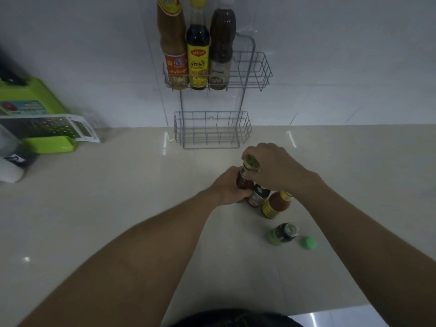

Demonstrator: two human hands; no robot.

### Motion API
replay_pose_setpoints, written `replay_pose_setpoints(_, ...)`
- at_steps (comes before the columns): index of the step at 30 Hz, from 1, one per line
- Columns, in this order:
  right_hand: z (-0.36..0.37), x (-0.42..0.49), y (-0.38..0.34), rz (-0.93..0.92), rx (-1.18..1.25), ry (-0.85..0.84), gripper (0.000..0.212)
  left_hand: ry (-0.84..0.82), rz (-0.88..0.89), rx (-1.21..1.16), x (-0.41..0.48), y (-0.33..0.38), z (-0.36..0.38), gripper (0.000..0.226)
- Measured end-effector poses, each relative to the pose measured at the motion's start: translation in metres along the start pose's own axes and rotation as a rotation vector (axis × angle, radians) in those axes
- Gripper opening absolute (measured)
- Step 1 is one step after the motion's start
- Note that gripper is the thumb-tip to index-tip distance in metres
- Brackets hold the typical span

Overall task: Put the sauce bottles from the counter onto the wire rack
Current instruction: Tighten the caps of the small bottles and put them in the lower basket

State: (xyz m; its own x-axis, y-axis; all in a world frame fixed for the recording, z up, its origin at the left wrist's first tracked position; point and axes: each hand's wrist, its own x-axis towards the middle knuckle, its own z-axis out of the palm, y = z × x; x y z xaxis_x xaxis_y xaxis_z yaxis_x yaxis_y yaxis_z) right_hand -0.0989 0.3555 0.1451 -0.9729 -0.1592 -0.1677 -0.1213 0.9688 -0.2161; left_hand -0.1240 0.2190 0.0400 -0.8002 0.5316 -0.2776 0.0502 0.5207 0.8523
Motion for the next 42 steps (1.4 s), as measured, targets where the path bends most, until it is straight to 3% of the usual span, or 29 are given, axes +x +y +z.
replay_pose_setpoints(7, -0.003, 0.014, -0.001, -0.115, 0.167, 0.090, 0.030, 0.277, -0.160, -0.318, -0.015, -0.001, 0.008, 0.023)
replay_pose_setpoints(12, -0.023, 0.026, -0.019, -0.257, 0.107, 0.221, 0.038, 0.669, -0.128, -0.056, -0.030, 0.017, -0.003, 0.026)
replay_pose_setpoints(17, -0.029, 0.037, -0.041, -0.229, -0.161, 0.355, 0.043, 0.850, -0.147, -0.113, -0.036, 0.032, -0.005, 0.028)
replay_pose_setpoints(20, -0.035, 0.042, -0.047, -0.177, -0.252, 0.267, 0.066, 0.861, -0.169, -0.093, -0.041, 0.034, -0.003, 0.024)
replay_pose_setpoints(22, -0.041, 0.044, -0.043, -0.276, -0.207, 0.214, 0.072, 0.860, -0.184, -0.120, -0.044, 0.034, -0.002, 0.022)
replay_pose_setpoints(25, -0.043, 0.042, -0.038, -0.454, -0.070, 0.225, 0.052, 0.842, -0.196, -0.205, -0.045, 0.039, -0.002, 0.021)
replay_pose_setpoints(27, -0.037, 0.039, -0.038, -0.438, -0.049, 0.295, 0.039, 0.833, -0.198, -0.196, -0.047, 0.043, -0.002, 0.022)
replay_pose_setpoints(29, -0.029, 0.038, -0.038, -0.337, -0.092, 0.315, 0.041, 0.829, -0.219, -0.147, -0.048, 0.044, 0.000, 0.023)
replay_pose_setpoints(32, -0.030, 0.042, -0.036, -0.207, -0.210, 0.178, 0.063, 0.805, -0.239, -0.068, -0.053, 0.040, 0.004, 0.021)
replay_pose_setpoints(34, -0.035, 0.043, -0.034, -0.278, -0.173, 0.153, 0.072, 0.792, -0.245, -0.079, -0.055, 0.040, 0.005, 0.021)
replay_pose_setpoints(37, -0.035, 0.039, -0.033, -0.437, -0.025, 0.216, 0.050, 0.805, -0.256, -0.146, -0.055, 0.046, 0.002, 0.020)
replay_pose_setpoints(40, -0.030, 0.036, -0.036, -0.328, -0.082, 0.266, 0.045, 0.790, -0.269, -0.104, -0.057, 0.047, 0.003, 0.022)
replay_pose_setpoints(42, -0.029, 0.038, -0.038, -0.245, -0.131, 0.207, 0.050, 0.784, -0.273, -0.093, -0.059, 0.045, 0.007, 0.020)
